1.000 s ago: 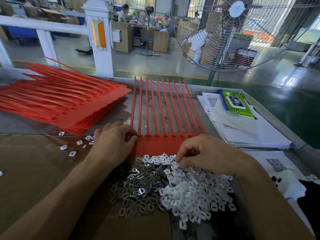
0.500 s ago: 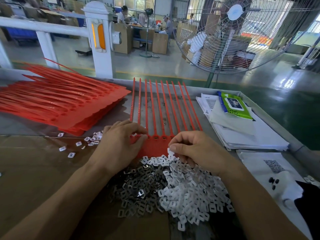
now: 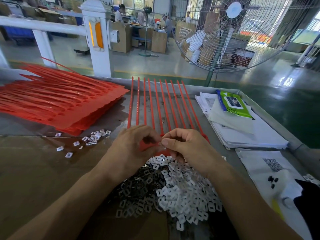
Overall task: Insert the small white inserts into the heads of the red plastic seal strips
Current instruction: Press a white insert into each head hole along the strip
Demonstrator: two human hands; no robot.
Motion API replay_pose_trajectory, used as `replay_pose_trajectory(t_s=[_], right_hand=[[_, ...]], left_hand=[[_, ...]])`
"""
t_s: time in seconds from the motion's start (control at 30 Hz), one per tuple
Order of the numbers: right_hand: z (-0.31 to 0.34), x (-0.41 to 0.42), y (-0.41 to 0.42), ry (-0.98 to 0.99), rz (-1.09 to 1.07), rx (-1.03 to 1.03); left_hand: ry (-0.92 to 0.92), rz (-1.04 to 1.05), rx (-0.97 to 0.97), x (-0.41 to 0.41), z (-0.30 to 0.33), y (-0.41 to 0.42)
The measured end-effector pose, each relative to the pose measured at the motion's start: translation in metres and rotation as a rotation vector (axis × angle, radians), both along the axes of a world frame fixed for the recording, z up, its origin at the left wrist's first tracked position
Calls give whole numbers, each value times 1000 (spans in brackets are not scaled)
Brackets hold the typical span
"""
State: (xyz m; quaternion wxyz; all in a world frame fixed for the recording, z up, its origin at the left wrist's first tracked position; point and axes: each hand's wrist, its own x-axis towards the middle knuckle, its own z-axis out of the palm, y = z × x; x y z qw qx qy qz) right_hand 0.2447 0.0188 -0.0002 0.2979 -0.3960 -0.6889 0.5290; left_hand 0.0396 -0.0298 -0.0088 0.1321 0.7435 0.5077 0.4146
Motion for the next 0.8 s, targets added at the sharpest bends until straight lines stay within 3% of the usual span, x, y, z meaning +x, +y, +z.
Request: replay_pose_trajectory(t_s=[0.6, 0.8], right_hand=[[-9, -5, 2, 48, -64, 63], [-12, -3, 7, -25, -256, 206]], left_hand=[[-85, 11, -121, -1, -1, -1], [13, 235, -130, -29, 3, 7]])
